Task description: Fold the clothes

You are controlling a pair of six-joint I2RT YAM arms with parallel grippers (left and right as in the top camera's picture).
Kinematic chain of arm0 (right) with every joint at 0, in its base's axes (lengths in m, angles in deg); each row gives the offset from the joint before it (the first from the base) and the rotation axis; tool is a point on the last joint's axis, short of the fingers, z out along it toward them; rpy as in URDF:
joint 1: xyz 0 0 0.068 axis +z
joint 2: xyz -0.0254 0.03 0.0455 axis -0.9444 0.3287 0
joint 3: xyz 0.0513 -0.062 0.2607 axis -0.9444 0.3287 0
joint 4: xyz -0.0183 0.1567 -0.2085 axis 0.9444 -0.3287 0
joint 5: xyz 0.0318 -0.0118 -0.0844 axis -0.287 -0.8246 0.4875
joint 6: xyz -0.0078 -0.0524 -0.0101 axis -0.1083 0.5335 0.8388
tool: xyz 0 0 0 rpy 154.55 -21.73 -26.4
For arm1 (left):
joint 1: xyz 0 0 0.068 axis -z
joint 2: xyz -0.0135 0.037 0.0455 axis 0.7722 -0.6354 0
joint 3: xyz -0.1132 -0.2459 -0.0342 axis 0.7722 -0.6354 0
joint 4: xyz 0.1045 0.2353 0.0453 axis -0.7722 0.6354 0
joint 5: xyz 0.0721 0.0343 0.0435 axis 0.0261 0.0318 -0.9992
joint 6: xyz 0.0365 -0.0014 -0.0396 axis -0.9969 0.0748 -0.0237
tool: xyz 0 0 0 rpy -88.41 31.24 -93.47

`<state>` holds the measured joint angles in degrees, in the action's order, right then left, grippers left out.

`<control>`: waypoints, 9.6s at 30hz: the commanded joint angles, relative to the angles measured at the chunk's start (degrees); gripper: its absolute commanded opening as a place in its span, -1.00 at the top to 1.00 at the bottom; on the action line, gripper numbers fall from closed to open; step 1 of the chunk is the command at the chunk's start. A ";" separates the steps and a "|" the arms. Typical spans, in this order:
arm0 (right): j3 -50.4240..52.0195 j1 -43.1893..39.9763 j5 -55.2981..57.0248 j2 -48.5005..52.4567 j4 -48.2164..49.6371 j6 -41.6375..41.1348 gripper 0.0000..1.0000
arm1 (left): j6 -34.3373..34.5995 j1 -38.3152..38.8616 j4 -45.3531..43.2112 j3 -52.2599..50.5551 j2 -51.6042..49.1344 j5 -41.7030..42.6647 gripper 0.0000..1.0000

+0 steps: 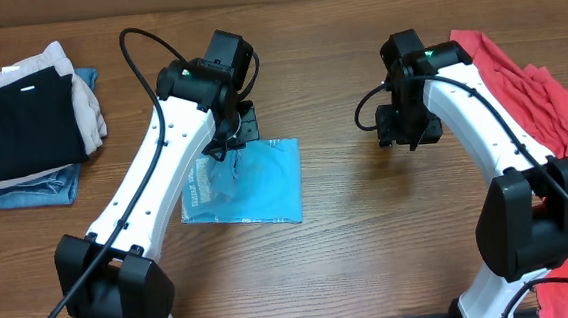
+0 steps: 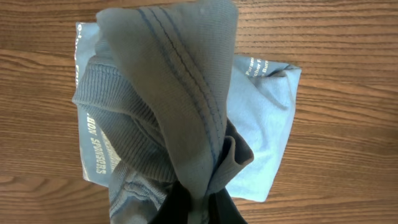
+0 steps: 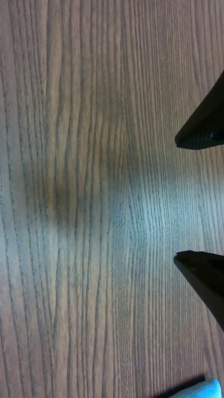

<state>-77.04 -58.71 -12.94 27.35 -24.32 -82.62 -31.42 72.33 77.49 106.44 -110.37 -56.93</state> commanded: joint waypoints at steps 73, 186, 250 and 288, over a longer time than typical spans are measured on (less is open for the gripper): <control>0.33 15.98 -28.76 -0.57 14.84 7.52 -0.11 | -0.57 -8.50 -11.10 -16.79 -4.63 -8.79 0.35; 2.97 31.23 -11.02 8.35 26.03 -7.76 0.61 | -3.98 -13.99 -22.53 -29.57 -4.63 -7.06 0.23; -1.62 15.37 -8.98 9.29 13.31 -8.35 0.60 | -4.02 -13.99 -18.25 -28.92 -3.91 -5.77 0.28; 2.75 23.85 -26.77 6.67 8.57 -8.79 0.42 | -20.09 -13.90 -32.70 -25.73 -5.42 2.16 -0.13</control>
<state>-76.15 -35.04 -38.84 32.61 -16.47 -90.82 -50.39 58.54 42.78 80.63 -115.55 -52.12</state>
